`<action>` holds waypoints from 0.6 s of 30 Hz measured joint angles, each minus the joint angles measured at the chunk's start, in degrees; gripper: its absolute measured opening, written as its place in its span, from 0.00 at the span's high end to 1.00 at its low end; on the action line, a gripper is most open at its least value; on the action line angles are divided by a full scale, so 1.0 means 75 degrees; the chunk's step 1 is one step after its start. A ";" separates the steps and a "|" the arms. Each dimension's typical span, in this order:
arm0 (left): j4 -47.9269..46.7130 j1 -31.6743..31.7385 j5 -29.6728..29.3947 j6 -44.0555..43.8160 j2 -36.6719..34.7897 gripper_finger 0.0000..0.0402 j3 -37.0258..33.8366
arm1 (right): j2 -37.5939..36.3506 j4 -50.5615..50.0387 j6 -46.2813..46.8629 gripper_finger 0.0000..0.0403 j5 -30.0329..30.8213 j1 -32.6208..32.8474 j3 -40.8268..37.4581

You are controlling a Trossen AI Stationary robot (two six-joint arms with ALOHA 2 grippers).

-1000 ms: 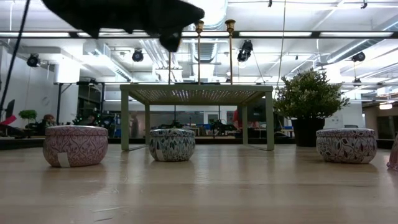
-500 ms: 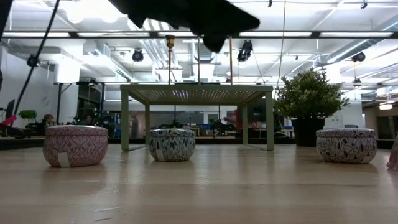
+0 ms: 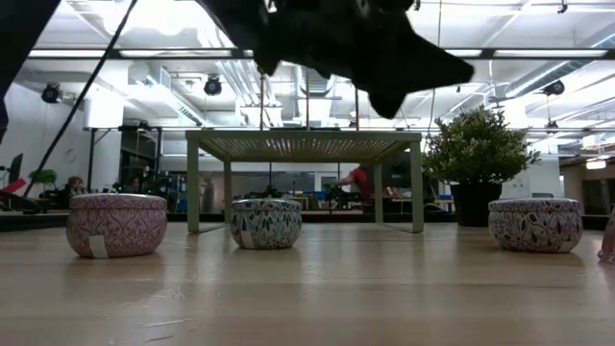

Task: Pick & Place candle stick holders
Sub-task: Put the blue scented candle on the shelf

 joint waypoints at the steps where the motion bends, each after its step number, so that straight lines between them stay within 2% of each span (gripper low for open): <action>1: -0.0017 -0.0009 -0.0081 0.0031 -0.0027 1.00 -0.0002 | 0.0012 0.0072 0.0012 0.35 0.0013 0.0014 0.0020; 9: 0.0007 -0.0146 -0.0549 0.0214 -0.0914 0.99 -0.0897 | 0.0091 0.0116 -0.0039 0.35 0.0031 0.0069 0.0002; 13: 0.0408 -0.0202 -0.0949 0.0268 -0.1743 0.99 -0.1730 | 0.0154 0.0150 -0.0046 0.36 0.0028 0.0072 0.0002; 18: 0.1010 -0.0292 -0.1090 0.0158 -0.2822 0.99 -0.3018 | 0.0191 0.0221 -0.0074 0.37 0.0028 0.0066 -0.0001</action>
